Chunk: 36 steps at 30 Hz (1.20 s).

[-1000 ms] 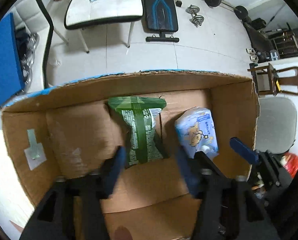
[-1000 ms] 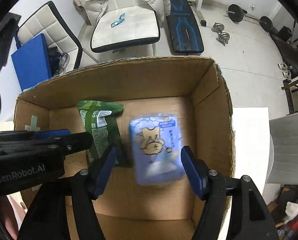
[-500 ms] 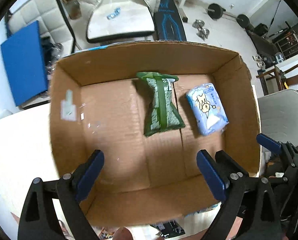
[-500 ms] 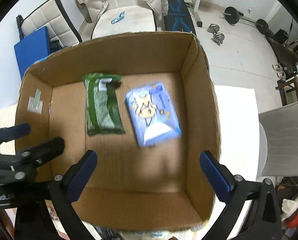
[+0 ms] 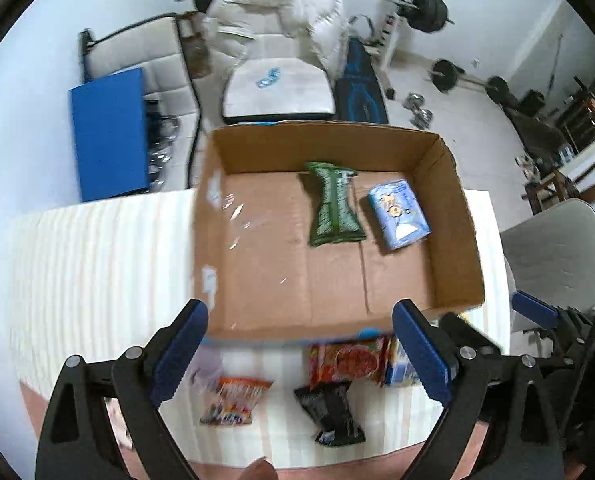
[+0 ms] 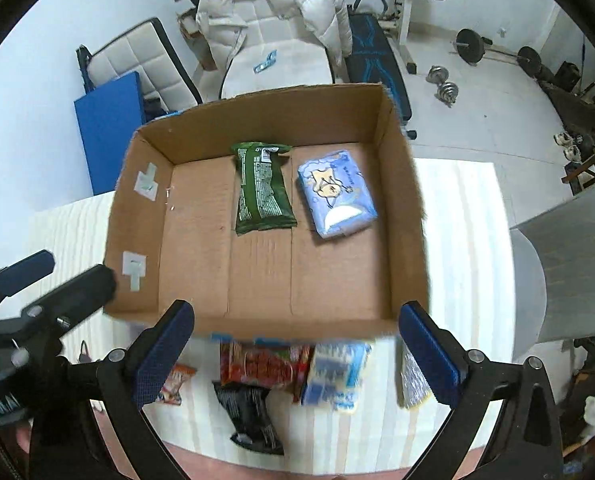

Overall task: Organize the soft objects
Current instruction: 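Grasp the orange panda snack bag with left tool while right tool grasps yellow tissue pack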

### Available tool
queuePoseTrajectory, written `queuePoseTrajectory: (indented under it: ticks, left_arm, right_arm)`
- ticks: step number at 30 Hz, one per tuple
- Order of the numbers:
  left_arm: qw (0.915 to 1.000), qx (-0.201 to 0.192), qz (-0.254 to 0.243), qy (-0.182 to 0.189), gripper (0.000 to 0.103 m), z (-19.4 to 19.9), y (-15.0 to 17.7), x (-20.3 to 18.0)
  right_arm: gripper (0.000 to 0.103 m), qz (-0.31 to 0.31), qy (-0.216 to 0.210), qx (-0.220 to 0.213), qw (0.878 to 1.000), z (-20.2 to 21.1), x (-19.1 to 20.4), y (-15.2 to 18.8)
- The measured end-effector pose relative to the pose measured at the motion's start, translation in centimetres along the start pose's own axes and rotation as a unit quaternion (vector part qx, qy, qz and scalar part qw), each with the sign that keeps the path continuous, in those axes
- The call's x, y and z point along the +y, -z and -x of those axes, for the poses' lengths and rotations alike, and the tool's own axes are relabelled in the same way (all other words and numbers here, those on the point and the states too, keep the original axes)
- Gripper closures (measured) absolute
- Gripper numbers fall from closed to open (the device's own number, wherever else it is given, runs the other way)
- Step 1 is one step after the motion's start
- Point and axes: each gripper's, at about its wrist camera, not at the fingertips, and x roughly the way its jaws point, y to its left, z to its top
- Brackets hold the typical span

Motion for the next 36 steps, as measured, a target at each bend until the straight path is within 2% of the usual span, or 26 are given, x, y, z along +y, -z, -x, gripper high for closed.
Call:
queuePoseTrajectory:
  ticks: [4, 5, 8, 11, 13, 14, 15, 20, 22, 23, 24, 26, 29, 33, 36]
  left_arm:
    - [0.9989, 0.007, 0.016, -0.043, 0.008, -0.2, 4.6, 1.9]
    - [0.9979, 0.023, 0.018, -0.058, 0.008, -1.2, 5.9, 2.5]
    - [0.9944, 0.074, 0.011, -0.074, 0.008, -4.9, 9.0, 3.9]
    - [0.9885, 0.119, -0.008, -0.094, 0.009, -8.9, 11.3, 4.9]
    - [0.9850, 0.136, -0.023, -0.103, 0.009, -11.3, 12.1, 5.3]
    - [0.9833, 0.146, -0.028, -0.106, 0.009, -12.5, 12.5, 5.4]
    - [0.9811, 0.157, -0.035, -0.107, 0.009, -13.7, 12.8, 5.5]
    - [0.9721, 0.207, -0.054, -0.096, 0.009, -18.2, 13.7, 6.0]
    - [0.9704, 0.216, -0.054, -0.095, 0.009, -19.4, 13.7, 6.2]
    - [0.9710, 0.217, -0.051, -0.088, 0.011, -19.8, 13.6, 6.3]
    - [0.9714, 0.217, -0.049, -0.084, 0.016, -19.8, 13.6, 6.4]
    - [0.9698, 0.228, -0.043, -0.075, 0.037, -20.4, 13.6, 6.5]
    - [0.9728, 0.227, -0.011, -0.045, 0.055, -20.2, 13.6, 7.1]
    - [0.9725, 0.230, 0.031, -0.024, 0.056, -19.8, 15.1, 7.9]
    - [0.9696, 0.240, 0.043, -0.012, 0.056, -19.3, 17.3, 7.7]
  right_arm:
    - [0.000, -0.013, 0.003, 0.021, 1.000, 0.0, -1.7, 4.0]
    - [0.000, -0.016, 0.005, 0.035, 0.999, -0.7, -2.1, 5.2]
    - [0.000, -0.034, 0.003, 0.077, 0.996, -3.6, -3.2, 7.6]
    - [0.000, -0.055, 0.002, 0.098, 0.994, -6.6, -3.9, 8.9]
    - [0.009, -0.057, 0.015, 0.103, 0.993, -8.6, -4.0, 9.3]
    - [0.019, -0.060, 0.018, 0.109, 0.992, -9.5, -4.0, 9.2]
    - [0.023, -0.067, 0.017, 0.116, 0.991, -10.7, -4.1, 9.2]
    - [0.023, -0.083, 0.033, 0.135, 0.987, -14.1, -4.2, 8.8]
    - [0.030, -0.095, 0.029, 0.149, 0.984, -15.3, -4.5, 8.8]
    - [0.037, -0.101, 0.024, 0.155, 0.982, -15.6, -4.6, 8.9]
    - [0.037, -0.105, 0.022, 0.155, 0.982, -15.8, -4.8, 9.0]
    - [0.037, -0.100, 0.024, 0.154, 0.983, -15.6, -4.8, 9.1]
    - [0.037, -0.093, 0.021, 0.168, 0.981, -15.5, -4.9, 10.1]
    - [0.037, -0.073, 0.020, 0.197, 0.978, -15.1, -4.8, 13.1]
    - [0.037, -0.065, 0.014, 0.216, 0.974, -14.9, -4.8, 15.4]
